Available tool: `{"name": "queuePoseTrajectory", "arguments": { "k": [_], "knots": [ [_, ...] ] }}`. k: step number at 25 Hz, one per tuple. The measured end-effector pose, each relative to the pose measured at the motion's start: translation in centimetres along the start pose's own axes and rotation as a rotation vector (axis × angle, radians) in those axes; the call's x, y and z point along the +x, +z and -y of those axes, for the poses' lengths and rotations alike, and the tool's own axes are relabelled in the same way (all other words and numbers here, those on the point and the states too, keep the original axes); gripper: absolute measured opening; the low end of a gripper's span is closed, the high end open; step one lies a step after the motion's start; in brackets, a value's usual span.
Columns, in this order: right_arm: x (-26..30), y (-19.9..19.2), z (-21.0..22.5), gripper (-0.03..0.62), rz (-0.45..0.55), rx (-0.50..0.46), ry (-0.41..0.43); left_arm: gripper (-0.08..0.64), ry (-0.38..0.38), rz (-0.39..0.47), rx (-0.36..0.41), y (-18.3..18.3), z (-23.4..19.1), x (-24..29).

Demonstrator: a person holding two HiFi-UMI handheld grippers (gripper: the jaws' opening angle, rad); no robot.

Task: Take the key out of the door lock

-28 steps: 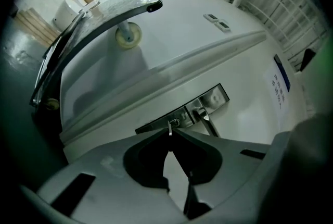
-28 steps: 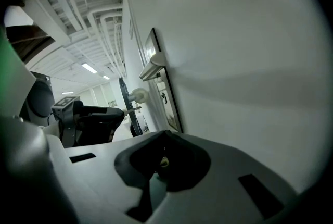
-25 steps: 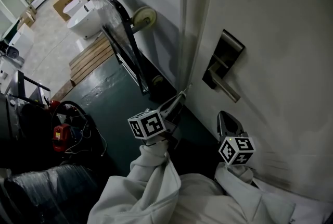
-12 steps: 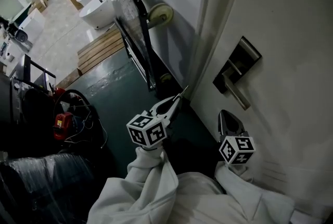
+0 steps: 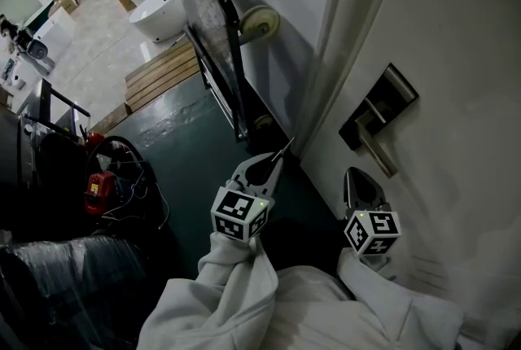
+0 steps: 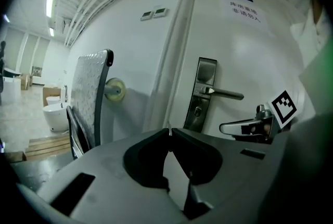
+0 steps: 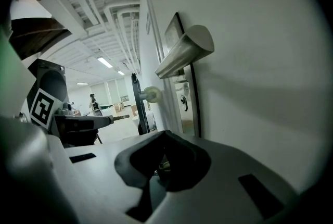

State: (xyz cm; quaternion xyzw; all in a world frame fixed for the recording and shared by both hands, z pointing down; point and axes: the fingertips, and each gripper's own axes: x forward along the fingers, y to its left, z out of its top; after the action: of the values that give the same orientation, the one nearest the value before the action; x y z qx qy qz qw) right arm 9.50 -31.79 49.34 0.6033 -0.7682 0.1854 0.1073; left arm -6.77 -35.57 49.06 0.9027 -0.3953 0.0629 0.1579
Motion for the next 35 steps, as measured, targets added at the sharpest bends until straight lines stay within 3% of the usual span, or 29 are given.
{"name": "queuePoseTrajectory", "arguments": {
  "k": [18,35],
  "knots": [
    [-0.8,1.6,-0.2,0.051,0.077,-0.044,0.007,0.028,0.025,0.03,0.018,0.3,0.3,-1.0],
    [-2.1,1.0,-0.3,0.051,0.079,-0.037,0.026,0.028,-0.017,0.028,0.023,-0.3,2.6,-1.0]
  ]
}}
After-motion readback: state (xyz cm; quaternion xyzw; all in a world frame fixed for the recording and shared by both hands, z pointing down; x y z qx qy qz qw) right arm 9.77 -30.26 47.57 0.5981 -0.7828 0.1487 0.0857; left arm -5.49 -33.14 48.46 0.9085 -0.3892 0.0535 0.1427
